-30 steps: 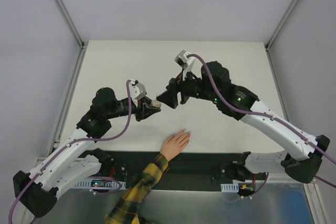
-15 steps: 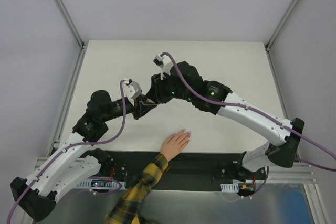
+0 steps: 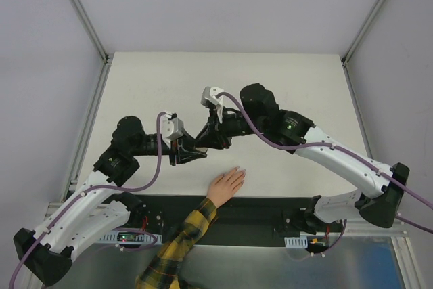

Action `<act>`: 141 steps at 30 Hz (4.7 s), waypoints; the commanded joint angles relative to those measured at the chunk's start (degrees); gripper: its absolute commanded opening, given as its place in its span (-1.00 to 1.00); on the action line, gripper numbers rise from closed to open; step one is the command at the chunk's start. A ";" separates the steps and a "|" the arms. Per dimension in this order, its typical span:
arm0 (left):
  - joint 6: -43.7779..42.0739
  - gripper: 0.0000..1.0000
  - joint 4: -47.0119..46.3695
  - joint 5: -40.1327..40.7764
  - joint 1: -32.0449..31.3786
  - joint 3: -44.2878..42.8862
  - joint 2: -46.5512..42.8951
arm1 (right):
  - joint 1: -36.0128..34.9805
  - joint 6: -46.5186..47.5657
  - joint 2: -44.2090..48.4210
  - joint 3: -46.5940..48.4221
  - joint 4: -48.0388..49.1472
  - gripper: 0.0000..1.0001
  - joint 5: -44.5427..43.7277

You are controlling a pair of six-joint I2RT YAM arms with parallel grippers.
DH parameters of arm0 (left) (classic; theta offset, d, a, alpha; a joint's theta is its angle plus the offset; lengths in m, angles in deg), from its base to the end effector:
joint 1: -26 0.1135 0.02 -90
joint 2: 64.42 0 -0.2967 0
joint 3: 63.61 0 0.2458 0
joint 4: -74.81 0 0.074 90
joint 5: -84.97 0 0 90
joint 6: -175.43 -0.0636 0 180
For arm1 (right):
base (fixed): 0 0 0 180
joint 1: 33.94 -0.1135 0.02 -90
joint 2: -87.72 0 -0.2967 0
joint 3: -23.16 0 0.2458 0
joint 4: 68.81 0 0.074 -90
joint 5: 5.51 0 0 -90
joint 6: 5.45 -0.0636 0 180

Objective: Paint the nails

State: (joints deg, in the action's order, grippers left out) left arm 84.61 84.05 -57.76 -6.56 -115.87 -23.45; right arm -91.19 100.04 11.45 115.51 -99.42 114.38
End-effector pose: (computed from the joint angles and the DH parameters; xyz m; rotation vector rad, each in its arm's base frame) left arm 0.0987 -0.1231 0.3602 1.1544 1.2005 -1.1261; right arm 0.1415 0.2785 0.4374 -1.4156 1.2728 0.9792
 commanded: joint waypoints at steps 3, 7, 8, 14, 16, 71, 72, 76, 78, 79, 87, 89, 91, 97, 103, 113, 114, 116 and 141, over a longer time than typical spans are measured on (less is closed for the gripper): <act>-1.29 -1.00 -2.94 -6.43 0.12 -2.48 0.60 | 1.80 2.19 2.70 -2.19 2.78 -1.00 10.63; -0.94 -1.00 -2.94 -2.74 0.12 -2.65 1.92 | 1.80 -4.04 3.41 -1.58 3.13 -0.31 4.31; -1.03 -1.00 -2.94 -1.95 0.12 -2.56 2.09 | 1.88 -5.71 3.76 -1.40 3.13 -0.08 -0.22; -1.38 -1.00 -2.85 1.66 0.12 -2.21 2.10 | 1.09 -13.98 4.29 0.71 0.24 0.45 -11.24; -1.38 -1.00 -2.85 2.71 0.12 -2.21 1.83 | 0.92 -15.04 4.03 1.67 -2.57 0.46 -14.05; -0.76 -1.00 -1.97 -21.00 -0.14 -3.18 4.29 | -4.09 11.31 5.25 5.19 -11.71 -1.00 9.21; -0.50 -1.00 -1.97 -21.27 -0.14 -3.35 4.64 | -4.01 12.19 5.25 5.37 -12.59 -0.99 9.22; -0.85 -1.00 -1.53 -19.52 -0.05 -3.44 4.73 | -3.92 12.82 5.34 5.63 -14.71 -1.00 7.73; -0.94 -1.00 -1.44 -19.34 -0.14 -3.53 4.65 | -4.00 12.38 5.43 5.11 -14.19 -0.99 6.85; -0.85 -1.00 -1.44 -19.17 -0.14 -3.53 4.73 | -4.01 12.11 5.87 4.84 -13.75 -1.00 6.33; -0.67 -1.00 -1.00 -17.76 -0.14 -3.62 5.26 | -3.92 10.62 5.52 6.16 -13.48 -0.99 4.65; -0.67 -1.00 -1.00 -17.15 -0.23 -3.62 5.26 | -3.92 10.36 5.78 6.07 -12.95 -0.99 4.56; -0.94 -1.00 -0.74 -15.92 -0.14 -3.62 5.17 | -3.92 9.83 5.96 6.16 -12.43 -0.99 4.65; -0.94 -1.00 -0.65 -15.30 -0.14 -3.71 5.52 | -3.92 8.77 6.66 5.46 -10.49 -1.00 3.78; -1.11 -1.00 -0.74 -15.03 -0.32 -3.79 5.79 | -3.83 8.86 7.01 5.37 -10.23 -1.00 2.63; -1.20 -1.00 -0.65 -14.68 -0.67 -3.79 6.05 | -3.83 8.33 7.27 4.84 -9.09 -1.00 1.23; -1.11 -1.00 -0.65 -14.60 -0.67 -3.79 5.96 | -3.83 8.25 7.19 4.84 -9.00 -1.00 0.96; -1.11 -1.00 -0.65 -14.59 -0.75 -3.71 5.96 | -3.83 8.24 7.36 4.76 -8.91 -0.99 0.00; -3.31 -1.00 -0.04 -0.75 -0.84 -3.18 4.56 | 1.44 -7.29 16.67 -4.72 -2.49 -1.00 -16.24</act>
State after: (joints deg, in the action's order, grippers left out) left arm 83.91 85.40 -66.52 -6.78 -117.40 -17.59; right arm -92.09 99.71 23.60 114.35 -104.30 105.39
